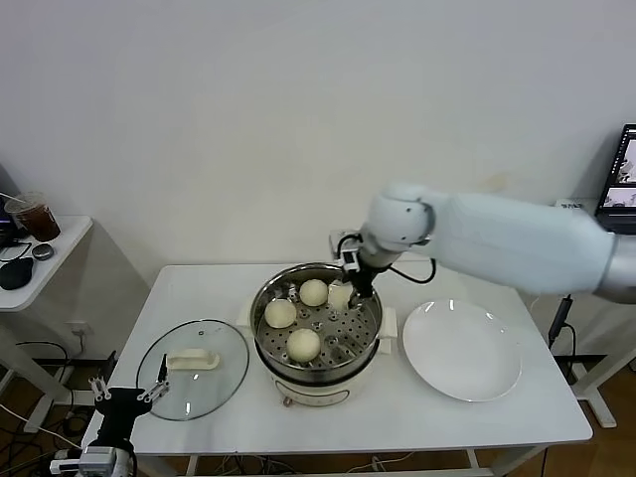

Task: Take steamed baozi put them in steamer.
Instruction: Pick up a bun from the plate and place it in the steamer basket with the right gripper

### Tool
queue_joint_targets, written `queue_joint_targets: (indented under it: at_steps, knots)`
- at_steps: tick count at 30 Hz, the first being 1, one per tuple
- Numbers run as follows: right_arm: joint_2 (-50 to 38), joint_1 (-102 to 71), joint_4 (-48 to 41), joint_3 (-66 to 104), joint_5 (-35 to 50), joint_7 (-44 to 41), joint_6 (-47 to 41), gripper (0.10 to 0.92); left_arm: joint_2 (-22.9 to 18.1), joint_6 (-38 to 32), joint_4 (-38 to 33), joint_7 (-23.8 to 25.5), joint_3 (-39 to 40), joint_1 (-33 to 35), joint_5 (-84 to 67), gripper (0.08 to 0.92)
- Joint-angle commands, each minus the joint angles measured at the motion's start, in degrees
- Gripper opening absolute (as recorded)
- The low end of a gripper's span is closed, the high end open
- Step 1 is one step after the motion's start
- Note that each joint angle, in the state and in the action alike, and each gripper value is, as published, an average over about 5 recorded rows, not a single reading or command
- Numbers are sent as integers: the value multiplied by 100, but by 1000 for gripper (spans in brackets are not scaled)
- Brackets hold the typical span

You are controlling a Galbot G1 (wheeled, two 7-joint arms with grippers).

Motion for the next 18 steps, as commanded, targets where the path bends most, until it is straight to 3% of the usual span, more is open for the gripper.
queue_joint_targets:
  at_steps: [1, 13, 18]
  knots:
    - [649, -818, -720, -63, -595, 153, -175, 467, -13, -8, 19, -3, -38, 16, -3, 823]
    - [653, -1094, -941, 151, -618, 309, -102, 488, -27, -16, 46, -6, -34, -2, -3, 823]
    - [490, -950, -651, 267, -292, 374, -184, 591, -31, -23, 43, -8, -34, 12, -2, 823]
